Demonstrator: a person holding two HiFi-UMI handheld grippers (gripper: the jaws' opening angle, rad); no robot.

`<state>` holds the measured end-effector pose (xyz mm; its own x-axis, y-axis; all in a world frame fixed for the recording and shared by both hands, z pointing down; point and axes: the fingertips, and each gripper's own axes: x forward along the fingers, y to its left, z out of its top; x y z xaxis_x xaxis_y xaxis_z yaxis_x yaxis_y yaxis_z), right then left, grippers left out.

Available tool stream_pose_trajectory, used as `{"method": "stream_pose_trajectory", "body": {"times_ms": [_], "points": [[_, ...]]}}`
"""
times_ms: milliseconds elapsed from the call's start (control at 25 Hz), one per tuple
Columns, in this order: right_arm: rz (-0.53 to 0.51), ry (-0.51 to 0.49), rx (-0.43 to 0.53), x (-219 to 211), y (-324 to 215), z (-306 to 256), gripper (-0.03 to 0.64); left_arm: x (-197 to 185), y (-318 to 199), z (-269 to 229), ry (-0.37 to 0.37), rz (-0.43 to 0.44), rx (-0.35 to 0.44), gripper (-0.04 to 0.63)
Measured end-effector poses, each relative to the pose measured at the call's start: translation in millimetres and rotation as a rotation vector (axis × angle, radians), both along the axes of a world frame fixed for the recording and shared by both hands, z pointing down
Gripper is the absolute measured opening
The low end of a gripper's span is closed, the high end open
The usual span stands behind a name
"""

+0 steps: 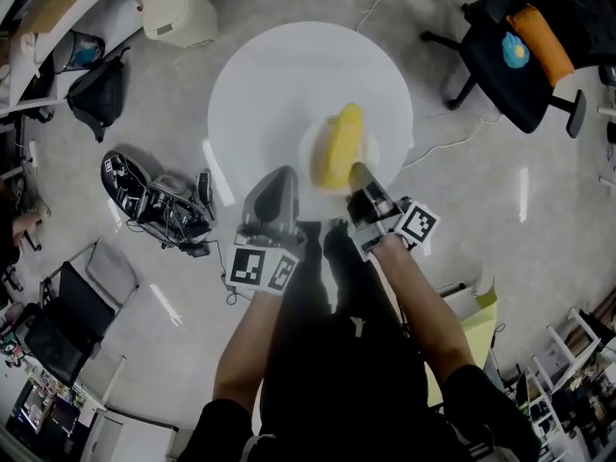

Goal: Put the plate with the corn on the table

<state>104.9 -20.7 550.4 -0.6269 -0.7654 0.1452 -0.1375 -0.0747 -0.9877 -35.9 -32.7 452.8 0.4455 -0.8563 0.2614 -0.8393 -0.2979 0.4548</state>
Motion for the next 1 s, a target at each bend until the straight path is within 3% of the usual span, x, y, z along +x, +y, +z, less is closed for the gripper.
{"method": "stream_pose_trajectory", "body": {"times_ms": [1000], "points": [[0.003, 0.009, -0.031, -18.8, -14.9, 46.6, 0.031, -23.4, -24.5, 39.4, 0.005, -0.023, 0.006, 0.005]]}}
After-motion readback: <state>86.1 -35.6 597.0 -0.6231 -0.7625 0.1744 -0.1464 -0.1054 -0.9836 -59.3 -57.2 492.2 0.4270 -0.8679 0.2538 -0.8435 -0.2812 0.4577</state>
